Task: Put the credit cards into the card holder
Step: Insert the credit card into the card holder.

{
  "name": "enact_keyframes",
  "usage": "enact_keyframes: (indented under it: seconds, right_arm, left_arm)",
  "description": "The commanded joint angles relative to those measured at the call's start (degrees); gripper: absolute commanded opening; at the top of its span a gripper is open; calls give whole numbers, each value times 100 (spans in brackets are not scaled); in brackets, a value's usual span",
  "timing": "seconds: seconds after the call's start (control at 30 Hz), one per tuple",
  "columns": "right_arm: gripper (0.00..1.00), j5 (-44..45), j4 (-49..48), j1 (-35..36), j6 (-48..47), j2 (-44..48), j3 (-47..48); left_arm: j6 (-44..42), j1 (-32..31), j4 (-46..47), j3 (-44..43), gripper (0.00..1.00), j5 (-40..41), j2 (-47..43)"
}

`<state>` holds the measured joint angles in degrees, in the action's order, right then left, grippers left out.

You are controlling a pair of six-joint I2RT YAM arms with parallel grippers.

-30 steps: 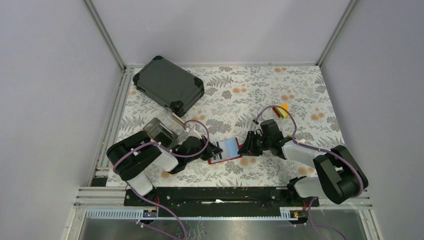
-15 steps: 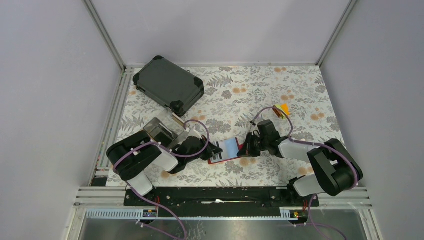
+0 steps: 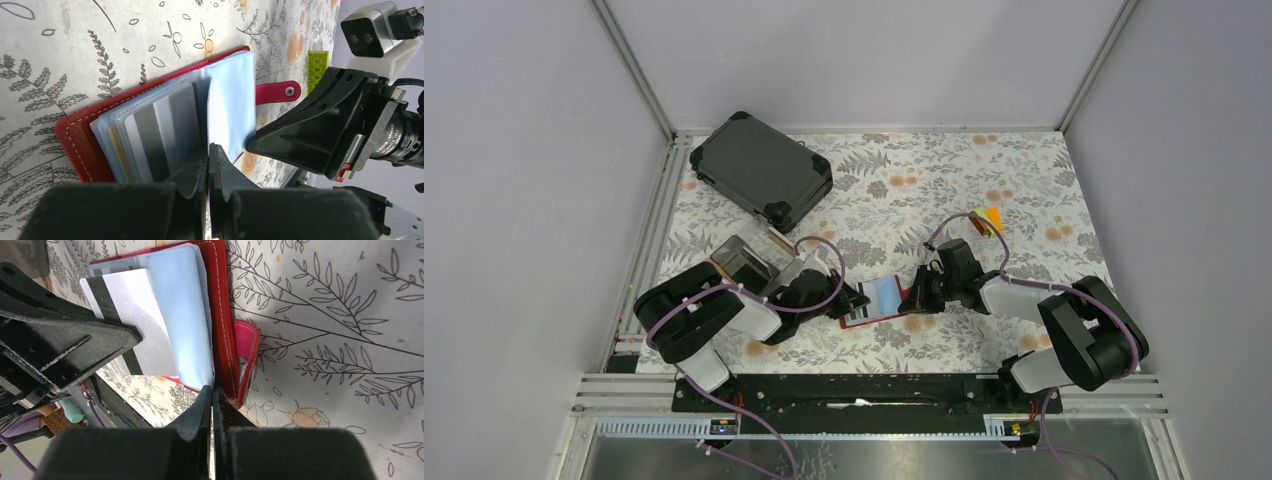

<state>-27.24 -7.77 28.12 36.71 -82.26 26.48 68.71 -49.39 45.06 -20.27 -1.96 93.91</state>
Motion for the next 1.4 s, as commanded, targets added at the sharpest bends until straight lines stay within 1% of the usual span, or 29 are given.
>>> enact_keyframes:
  seconds: [0.0,0.17,0.33,0.47,0.83,1.07,1.37]
  right_arm:
    - [0,507,394,25,-215,-67,66]
    - [0,546,435,27,-222,-45,67]
    - [0,560,437,27,-231,-62,70]
    - [0,541,444,27,-229,-75,89]
    - [0,541,464,36,-219,-114,130]
    - [0,550,483,51,-220,-146,168]
    - [0,582,495,63,-190,-164,207]
  left_arm:
    - [-373,35,-425,-114,0,105,-84]
    - [-513,115,-607,-141,0,-44,-151]
    - [-671,131,-866,-203,0,-24,-260]
    - [-684,132,-878,-268,0,-86,-202]
    - [-189,122,-102,-65,0,-156,193]
    - [10,84,137,8,0,-120,296]
    - [513,-27,404,174,0,27,403]
